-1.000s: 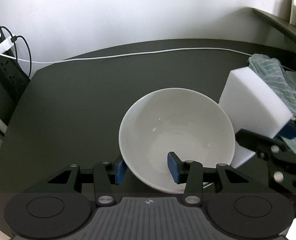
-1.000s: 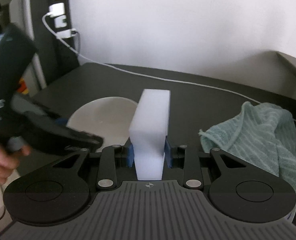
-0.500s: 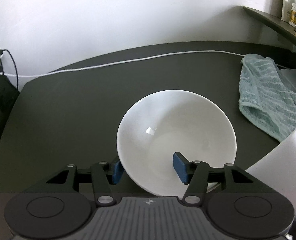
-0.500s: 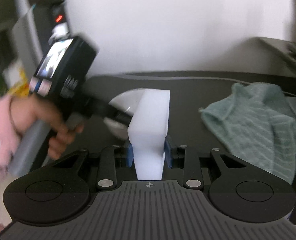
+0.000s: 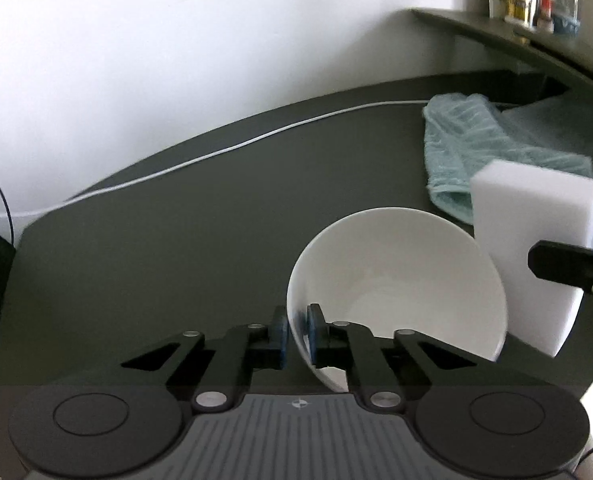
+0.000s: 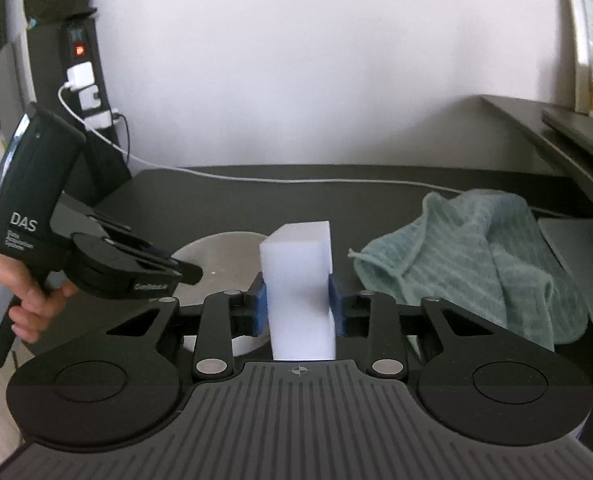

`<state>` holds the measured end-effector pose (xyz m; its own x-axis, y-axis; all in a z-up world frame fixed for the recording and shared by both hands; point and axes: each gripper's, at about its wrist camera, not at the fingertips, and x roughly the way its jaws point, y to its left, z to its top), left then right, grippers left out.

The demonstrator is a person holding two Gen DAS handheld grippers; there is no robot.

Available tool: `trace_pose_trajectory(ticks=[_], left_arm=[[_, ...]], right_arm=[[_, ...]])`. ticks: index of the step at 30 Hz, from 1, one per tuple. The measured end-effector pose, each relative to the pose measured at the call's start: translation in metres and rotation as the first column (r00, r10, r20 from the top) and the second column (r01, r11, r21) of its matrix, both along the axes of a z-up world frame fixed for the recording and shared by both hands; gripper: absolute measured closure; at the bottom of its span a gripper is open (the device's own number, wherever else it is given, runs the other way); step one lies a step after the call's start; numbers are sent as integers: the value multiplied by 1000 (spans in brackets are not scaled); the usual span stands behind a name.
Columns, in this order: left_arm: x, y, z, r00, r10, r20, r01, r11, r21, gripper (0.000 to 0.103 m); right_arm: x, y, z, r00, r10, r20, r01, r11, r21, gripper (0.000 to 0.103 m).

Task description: Clean bowl

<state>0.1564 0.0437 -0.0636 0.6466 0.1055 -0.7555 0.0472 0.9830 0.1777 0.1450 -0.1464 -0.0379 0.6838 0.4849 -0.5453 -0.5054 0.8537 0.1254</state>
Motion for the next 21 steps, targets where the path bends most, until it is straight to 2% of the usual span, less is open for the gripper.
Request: trace_pose_trajectory(ticks=[2, 5, 8, 11, 14, 17, 21], left_arm=[[11, -2, -2, 1000, 14, 10, -14, 999, 33, 83], [17, -1, -6, 999, 43, 16, -44, 997, 61, 82], [17, 0, -8, 997, 76, 6, -76, 996, 45, 82], [13, 7, -7, 993, 118, -19, -118, 993, -8, 80], [6, 5, 1, 989, 146, -8, -146, 989, -29, 79], [-4, 4, 7, 986, 165, -21, -165, 986, -33, 71], [-11, 0, 2, 983, 176, -43, -177, 984, -22, 67]], right_arm=[[11, 2, -1, 1000, -6, -6, 6, 1000, -1, 72], [18, 4, -1, 1000, -15, -2, 15, 1000, -21, 72], [20, 2, -6, 999, -37, -16, 37, 999, -34, 69], [18, -2, -11, 998, -52, -26, 51, 998, -39, 69], [9, -4, -13, 999, -45, -31, 43, 998, -40, 70], [5, 1, -15, 999, -45, -10, 45, 997, -64, 71], [8, 10, -15, 998, -54, 22, 56, 996, -73, 72]])
